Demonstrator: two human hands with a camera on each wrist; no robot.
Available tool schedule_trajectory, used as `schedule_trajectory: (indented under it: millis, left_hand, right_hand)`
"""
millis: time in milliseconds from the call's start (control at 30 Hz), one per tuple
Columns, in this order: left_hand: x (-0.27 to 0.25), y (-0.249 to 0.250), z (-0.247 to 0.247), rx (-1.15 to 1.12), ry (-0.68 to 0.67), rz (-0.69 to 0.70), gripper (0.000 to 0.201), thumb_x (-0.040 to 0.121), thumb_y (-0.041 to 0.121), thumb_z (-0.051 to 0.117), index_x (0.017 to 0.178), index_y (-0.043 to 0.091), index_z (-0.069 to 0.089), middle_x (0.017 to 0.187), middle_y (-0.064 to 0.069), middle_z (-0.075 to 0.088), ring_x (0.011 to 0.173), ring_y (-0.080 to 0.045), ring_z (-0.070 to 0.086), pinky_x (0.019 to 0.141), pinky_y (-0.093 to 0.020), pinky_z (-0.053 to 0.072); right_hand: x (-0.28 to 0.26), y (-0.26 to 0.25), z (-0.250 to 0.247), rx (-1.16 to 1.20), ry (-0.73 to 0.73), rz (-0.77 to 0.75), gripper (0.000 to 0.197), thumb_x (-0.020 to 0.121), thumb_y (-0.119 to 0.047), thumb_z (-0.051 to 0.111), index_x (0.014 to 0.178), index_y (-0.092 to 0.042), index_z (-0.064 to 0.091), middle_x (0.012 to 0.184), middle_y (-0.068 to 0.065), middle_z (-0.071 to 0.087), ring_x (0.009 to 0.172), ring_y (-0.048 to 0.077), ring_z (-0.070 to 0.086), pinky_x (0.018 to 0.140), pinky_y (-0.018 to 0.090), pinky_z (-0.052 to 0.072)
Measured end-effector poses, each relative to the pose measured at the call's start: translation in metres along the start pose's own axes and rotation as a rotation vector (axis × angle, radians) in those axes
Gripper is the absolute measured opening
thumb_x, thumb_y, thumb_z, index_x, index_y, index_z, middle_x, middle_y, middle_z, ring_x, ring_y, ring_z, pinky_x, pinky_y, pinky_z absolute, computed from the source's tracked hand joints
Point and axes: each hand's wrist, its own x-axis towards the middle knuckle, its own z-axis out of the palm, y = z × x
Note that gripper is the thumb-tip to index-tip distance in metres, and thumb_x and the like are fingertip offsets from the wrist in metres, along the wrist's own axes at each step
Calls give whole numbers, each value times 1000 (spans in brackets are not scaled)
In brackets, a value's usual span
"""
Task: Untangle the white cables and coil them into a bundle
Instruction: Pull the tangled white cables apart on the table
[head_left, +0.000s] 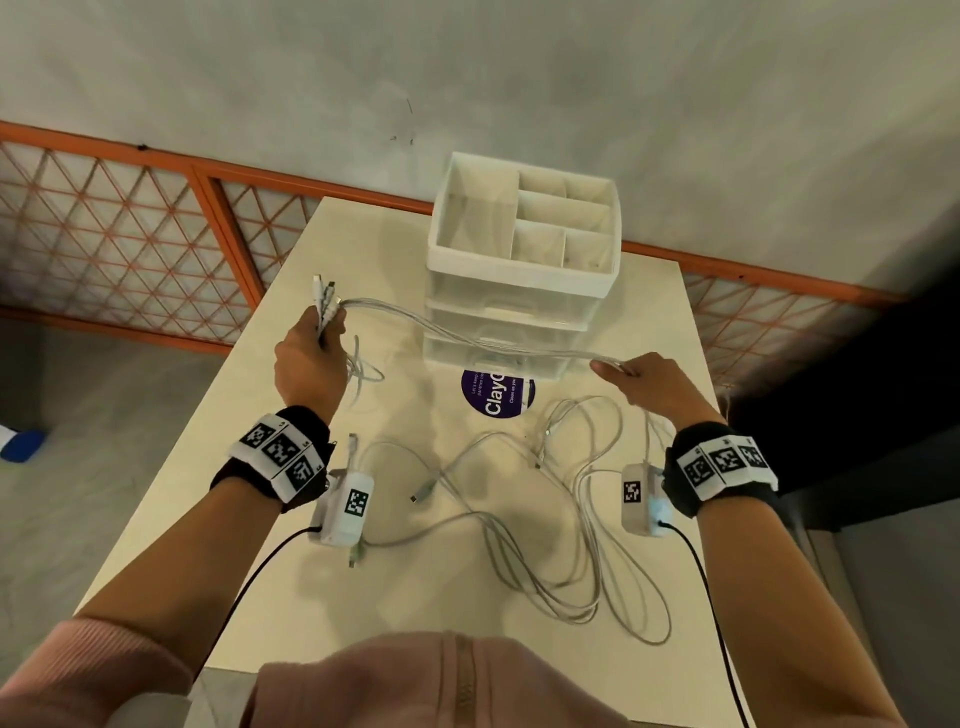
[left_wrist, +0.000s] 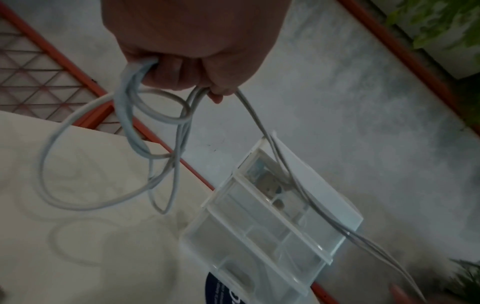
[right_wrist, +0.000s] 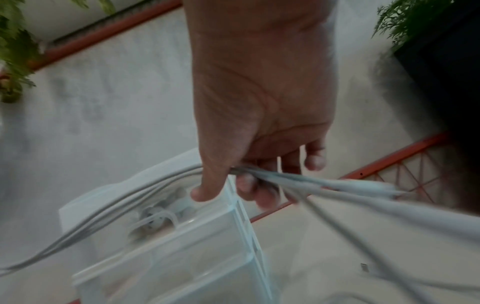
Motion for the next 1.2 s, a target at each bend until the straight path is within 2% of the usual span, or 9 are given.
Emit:
schedule_trajectory:
  millis: [133, 300, 400, 500, 600, 667, 800, 1033, 1200]
  left_hand:
    - [4, 1, -4, 1, -5, 16, 37, 97, 27, 47, 90, -7, 58, 85, -30, 64, 79, -43, 59, 63, -43, 43]
    - [0, 4, 2, 53, -121, 71, 34, 96, 31, 49, 89, -1, 60, 81, -26, 65, 73, -42, 59, 56, -36, 38]
    - [2, 2, 5, 90, -117, 66, 35, 96, 33, 49, 89, 1, 60, 80, -25, 65, 73, -43, 58, 55, -36, 38]
    - [7, 1, 4, 120, -73, 58, 34, 96, 33, 48, 89, 1, 59, 82, -27, 64, 75, -45, 57, 56, -37, 35]
    - [7, 1, 4, 159, -58, 39, 35, 96, 33, 47, 88, 0, 57, 83, -28, 64, 75, -46, 56, 56, -37, 32]
    - [5, -2, 6, 179, -88, 33, 36, 96, 34, 48, 88, 1, 57, 84, -27, 64, 76, -46, 57, 57, -38, 36]
    - [-4, -7, 10, 259, -165, 40, 38, 95, 38, 48, 90, 2, 60, 86, -25, 66, 80, -46, 58, 62, -42, 42]
    - [-19, -10, 10, 303, -201, 68, 37, 95, 36, 48, 91, 1, 60, 87, -25, 65, 83, -45, 58, 61, -37, 35]
    - [-18, -6, 11, 256, -205, 62, 39, 95, 37, 49, 91, 1, 62, 88, -23, 66, 83, -42, 59, 61, -35, 36]
  right_hand:
    - [1, 13, 4, 26, -89, 151, 69, 85, -68, 43, 58, -8, 65, 68, 8, 69, 72, 22, 61, 77, 33, 42]
    - [6, -1, 22, 127, -103, 20, 48, 91, -49, 52, 58, -13, 53, 68, 8, 64, 67, 27, 59, 71, 33, 47]
    - [11, -16, 26, 174, 22, -95, 40, 91, -39, 57, 67, -8, 55, 63, -1, 57, 71, 25, 57, 59, 20, 39]
    - [17, -31, 36, 243, 102, -176, 33, 79, -28, 74, 94, -2, 59, 92, 11, 56, 89, 25, 53, 70, 13, 36]
    - [12, -48, 62, 125, 210, -255, 71, 65, -22, 85, 124, -8, 47, 122, 13, 43, 109, 27, 41, 91, 27, 32]
    - [5, -63, 86, 7, 276, -391, 57, 68, -19, 80, 116, -12, 52, 116, 10, 44, 102, 26, 40, 89, 35, 36]
    - [-9, -76, 137, -203, 56, -673, 9, 78, -8, 69, 87, -9, 70, 105, 13, 56, 96, 34, 48, 85, 49, 43]
    - [-18, -68, 172, -301, -120, -708, 35, 86, -18, 63, 121, -22, 63, 110, 7, 50, 105, 26, 43, 94, 36, 34]
    - [-18, -73, 160, -396, -202, -626, 11, 86, -14, 62, 94, -12, 70, 113, 6, 51, 110, 26, 39, 98, 36, 31]
